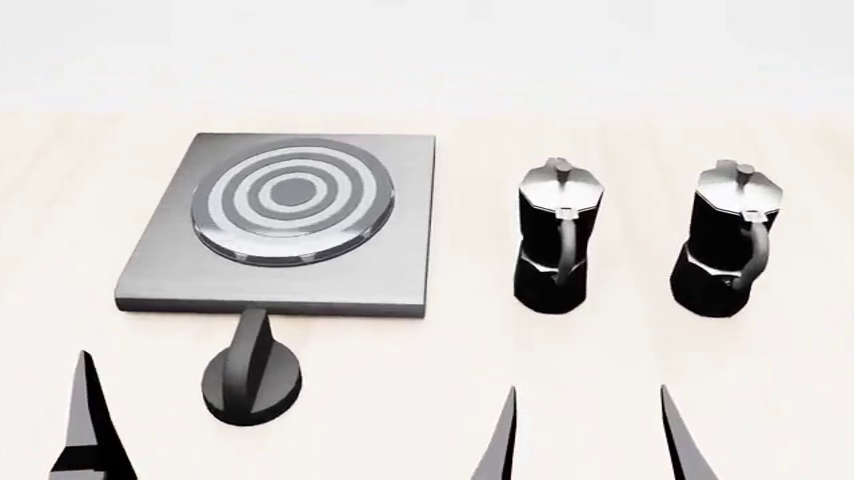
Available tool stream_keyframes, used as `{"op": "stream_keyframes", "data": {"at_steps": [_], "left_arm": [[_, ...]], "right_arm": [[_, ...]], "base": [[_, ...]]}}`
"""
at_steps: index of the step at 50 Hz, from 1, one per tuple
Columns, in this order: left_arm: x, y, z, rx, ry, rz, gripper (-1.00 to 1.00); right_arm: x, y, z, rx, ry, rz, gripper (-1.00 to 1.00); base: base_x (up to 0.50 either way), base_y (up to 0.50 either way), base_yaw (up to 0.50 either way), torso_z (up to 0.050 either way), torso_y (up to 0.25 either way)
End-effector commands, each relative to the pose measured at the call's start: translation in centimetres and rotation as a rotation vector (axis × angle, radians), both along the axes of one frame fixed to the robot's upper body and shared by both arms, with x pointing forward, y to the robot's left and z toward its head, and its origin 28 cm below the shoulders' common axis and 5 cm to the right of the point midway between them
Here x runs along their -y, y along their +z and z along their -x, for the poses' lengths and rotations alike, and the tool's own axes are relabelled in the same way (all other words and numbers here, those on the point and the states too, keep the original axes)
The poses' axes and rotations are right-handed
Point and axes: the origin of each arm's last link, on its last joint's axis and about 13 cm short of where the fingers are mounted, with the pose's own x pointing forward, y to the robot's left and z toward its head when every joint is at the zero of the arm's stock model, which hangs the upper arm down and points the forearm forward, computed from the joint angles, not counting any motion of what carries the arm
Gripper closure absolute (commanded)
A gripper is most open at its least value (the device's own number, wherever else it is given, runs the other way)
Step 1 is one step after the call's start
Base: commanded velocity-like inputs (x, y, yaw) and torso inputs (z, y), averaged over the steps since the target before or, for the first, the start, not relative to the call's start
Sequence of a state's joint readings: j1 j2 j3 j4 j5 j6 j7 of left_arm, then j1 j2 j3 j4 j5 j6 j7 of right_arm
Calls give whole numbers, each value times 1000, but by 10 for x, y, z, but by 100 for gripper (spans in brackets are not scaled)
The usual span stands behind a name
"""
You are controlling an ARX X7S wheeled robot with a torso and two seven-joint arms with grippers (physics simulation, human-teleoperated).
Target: Turn off the stove.
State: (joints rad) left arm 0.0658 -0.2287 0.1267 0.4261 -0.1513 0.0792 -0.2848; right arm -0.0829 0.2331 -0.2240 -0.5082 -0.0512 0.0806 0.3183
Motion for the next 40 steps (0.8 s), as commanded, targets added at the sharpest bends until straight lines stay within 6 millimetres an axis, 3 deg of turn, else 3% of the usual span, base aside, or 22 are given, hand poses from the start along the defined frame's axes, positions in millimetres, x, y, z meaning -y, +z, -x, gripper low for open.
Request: {"op": "stream_keyframes", "data": {"at_steps": [1,30,40], "left_arm": [[0,0,0,0,1,-1,-100],[0,-3,-1,-8,4,-5,-100],[0,-3,-1,-12,6,-2,-100]], "right_arm": [[0,0,0,-3,1,-3,-100],[0,-2,-1,-13,1,-6,-100],[-1,-4,-2,-30,9,-5,-100]], "base": [[215,0,0,0,0],[210,0,0,0,0],[12,0,0,0,2]]}}
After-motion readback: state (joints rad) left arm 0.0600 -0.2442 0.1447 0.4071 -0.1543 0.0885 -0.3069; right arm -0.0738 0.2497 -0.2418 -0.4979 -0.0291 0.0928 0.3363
